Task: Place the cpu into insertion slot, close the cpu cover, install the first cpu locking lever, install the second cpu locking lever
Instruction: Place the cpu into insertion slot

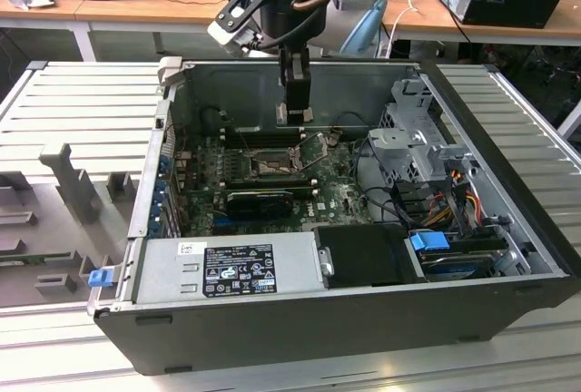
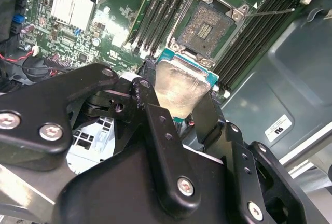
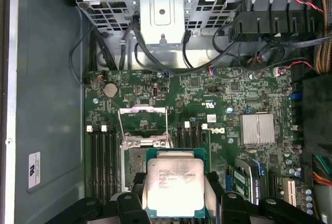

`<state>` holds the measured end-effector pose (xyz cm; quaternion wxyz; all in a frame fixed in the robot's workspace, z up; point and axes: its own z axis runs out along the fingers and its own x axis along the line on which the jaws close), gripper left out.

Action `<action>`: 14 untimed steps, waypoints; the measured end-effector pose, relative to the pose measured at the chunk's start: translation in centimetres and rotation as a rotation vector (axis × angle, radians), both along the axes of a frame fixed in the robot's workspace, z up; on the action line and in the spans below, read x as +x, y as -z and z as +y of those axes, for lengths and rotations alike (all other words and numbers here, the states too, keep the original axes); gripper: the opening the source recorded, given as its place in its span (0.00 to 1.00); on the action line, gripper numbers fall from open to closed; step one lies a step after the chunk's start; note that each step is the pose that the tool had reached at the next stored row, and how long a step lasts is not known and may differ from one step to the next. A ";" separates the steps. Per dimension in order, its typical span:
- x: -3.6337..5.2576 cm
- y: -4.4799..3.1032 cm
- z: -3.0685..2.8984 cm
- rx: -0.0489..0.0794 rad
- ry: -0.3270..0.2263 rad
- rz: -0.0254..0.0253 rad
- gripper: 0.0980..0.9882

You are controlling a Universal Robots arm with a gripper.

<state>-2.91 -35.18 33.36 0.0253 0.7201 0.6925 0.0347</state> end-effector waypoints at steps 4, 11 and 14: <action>0.00 0.24 0.00 0.000 0.000 0.0001 0.48; 0.00 0.54 0.00 0.000 0.000 0.0000 0.48; 0.00 0.65 0.00 0.000 0.000 0.0001 0.48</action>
